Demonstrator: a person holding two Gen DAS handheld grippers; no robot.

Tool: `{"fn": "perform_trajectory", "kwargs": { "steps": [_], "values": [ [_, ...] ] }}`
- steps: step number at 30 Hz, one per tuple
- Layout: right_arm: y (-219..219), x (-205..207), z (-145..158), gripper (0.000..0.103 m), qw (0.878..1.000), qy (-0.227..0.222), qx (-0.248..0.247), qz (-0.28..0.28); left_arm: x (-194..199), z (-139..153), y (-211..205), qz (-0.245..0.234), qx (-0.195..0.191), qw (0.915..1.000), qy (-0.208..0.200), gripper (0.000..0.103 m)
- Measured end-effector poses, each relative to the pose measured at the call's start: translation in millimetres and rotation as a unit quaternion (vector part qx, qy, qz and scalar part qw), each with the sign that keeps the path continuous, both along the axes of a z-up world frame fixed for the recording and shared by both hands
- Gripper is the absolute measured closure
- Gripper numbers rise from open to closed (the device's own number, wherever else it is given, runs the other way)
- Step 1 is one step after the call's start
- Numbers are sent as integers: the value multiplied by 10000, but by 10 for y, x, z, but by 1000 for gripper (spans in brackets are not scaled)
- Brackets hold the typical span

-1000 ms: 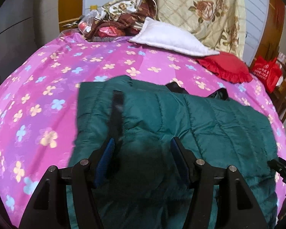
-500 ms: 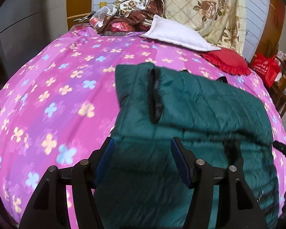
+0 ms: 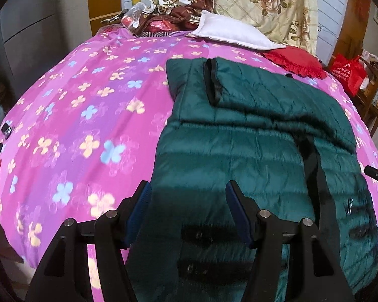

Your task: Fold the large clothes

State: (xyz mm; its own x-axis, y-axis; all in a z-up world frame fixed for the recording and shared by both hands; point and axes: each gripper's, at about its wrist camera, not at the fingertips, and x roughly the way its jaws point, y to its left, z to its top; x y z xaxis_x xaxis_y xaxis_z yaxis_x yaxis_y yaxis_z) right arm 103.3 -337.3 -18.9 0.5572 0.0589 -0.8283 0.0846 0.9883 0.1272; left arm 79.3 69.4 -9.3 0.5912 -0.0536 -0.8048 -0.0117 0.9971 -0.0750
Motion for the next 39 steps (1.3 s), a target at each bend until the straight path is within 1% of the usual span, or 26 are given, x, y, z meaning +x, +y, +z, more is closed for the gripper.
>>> {"fn": "perform_trajectory", "kwargs": {
  "steps": [6,10,16,25,31,36,39],
  "values": [
    [-23,-213,-28,23,10000,49,-25,11,-227,-92,75,-59,46,9999,128,57],
    [-30,-359,-56,23,9999,105,-27,32,-349,-134,146,-71,-40,9997,228,57],
    [-8,-571,-88,23,9998,182,-45,80,-513,-142,226,-115,-100,9995,260,57],
    [-78,-877,-95,23,9995,305,12,24,-722,-188,357,-168,-443,9978,463,57],
    [-94,-1130,-102,19,9991,413,0,86,-853,-241,494,-81,-763,9948,677,57],
    [-158,-1300,-122,19,9985,519,111,106,-942,-279,591,-54,-892,9927,808,57],
    [-210,-1392,-138,18,9981,584,182,84,-982,-305,614,-68,-903,9920,876,57]
  ]
}}
